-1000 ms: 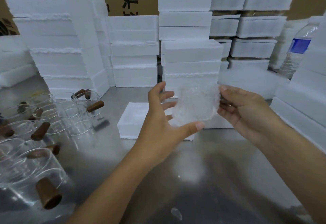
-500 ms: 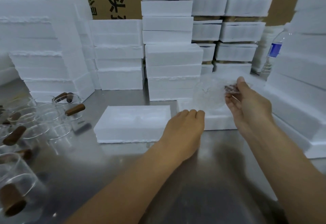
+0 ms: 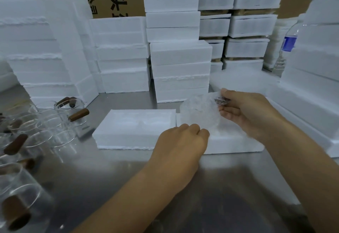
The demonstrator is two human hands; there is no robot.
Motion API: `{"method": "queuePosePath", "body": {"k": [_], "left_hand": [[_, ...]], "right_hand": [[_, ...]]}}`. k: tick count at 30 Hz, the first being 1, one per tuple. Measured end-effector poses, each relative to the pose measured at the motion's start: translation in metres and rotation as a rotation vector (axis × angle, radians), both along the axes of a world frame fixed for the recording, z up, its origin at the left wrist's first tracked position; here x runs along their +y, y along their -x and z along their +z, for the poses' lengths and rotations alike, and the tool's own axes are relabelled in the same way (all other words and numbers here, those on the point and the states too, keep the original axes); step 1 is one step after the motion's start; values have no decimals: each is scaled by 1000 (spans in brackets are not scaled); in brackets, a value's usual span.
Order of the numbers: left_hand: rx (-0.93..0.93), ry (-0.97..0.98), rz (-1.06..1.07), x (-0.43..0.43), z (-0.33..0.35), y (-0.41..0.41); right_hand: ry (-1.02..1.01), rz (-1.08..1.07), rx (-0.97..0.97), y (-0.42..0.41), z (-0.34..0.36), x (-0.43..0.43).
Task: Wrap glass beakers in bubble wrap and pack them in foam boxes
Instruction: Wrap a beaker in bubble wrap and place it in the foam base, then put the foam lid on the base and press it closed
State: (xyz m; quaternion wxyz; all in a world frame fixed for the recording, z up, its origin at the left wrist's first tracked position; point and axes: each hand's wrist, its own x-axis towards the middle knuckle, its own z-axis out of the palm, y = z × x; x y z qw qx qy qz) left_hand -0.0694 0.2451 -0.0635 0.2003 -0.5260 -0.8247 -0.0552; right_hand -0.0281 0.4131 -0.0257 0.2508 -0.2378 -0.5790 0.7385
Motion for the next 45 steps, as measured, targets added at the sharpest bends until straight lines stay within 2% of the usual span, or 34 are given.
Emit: {"method": "queuePosePath", "body": {"k": [4,6,9,14,17,20,22,24,26,27,28,30,33,36,39,42,45], "left_hand": [[-62,-77,-35,-7,1,-2],[-126,-201,-68,-10,0,0],[-318,-382,-94,-15,-4,6],[-552,-526,-113,-15,-15,15],[-541,-508,-137,-16,-19,18],[-499,-453,-177,-16,-19,18],[-559,-560,-167,-20,-11,21],[-558,-789,-81,-28,0,32],[-474,-933,116,-42,8,49],[-450,-934,249,-51,10,58],[-459,-884,393,-60,10,66],[-466,-659,660,-73,6,75],[-458,-340,853,-79,5,75],[-541,-270,891,-82,4,77],[-587,-329,856,-83,0,82],[-608,-523,813,-83,1,84],[-655,-795,751,-84,5,88]], "right_hand": [[-213,111,-169,-9,2,13],[-347,147,-237,-13,2,16],[-589,200,-382,-14,0,18],[-715,232,-481,-14,-2,19],[-886,210,-541,-14,-2,20],[-999,142,-440,-13,-1,21],[-961,37,-296,-12,-2,22],[-850,-122,-145,-10,-3,24],[-834,-297,-159,-7,-8,29],[-835,-351,-212,-5,-12,32],[-827,-376,-274,-3,-16,36],[-780,-365,-377,0,-23,40],[-666,-303,-418,2,-28,42],[-542,-272,-398,1,-24,42],[-402,-212,-418,1,-22,40],[-327,-181,-449,2,-21,39],[-281,-151,-440,1,-19,36]]}}
